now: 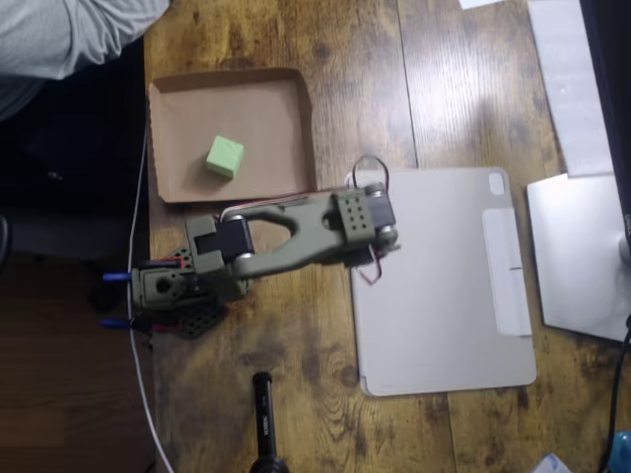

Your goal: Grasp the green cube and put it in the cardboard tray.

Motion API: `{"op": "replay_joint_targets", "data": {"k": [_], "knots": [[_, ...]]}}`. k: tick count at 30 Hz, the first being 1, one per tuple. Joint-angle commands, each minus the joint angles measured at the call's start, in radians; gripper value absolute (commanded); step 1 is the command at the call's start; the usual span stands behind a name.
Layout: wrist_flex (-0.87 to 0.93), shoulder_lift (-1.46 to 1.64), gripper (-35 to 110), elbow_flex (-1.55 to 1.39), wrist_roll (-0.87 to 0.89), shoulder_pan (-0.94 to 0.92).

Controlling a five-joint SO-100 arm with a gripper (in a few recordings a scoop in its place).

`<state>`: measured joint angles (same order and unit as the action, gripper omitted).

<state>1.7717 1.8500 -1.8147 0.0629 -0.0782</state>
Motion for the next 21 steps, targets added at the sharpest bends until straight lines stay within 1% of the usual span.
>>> {"op": "replay_joint_targets", "data": {"k": [1, 8, 21], "knots": [[0.025, -0.021, 0, -0.005, -0.005, 0.008], [0.025, -0.051, 0, -0.006, -0.012, 0.014], [-0.005, -0.040, 0, -0.041, 0.026, 0.057]]}}
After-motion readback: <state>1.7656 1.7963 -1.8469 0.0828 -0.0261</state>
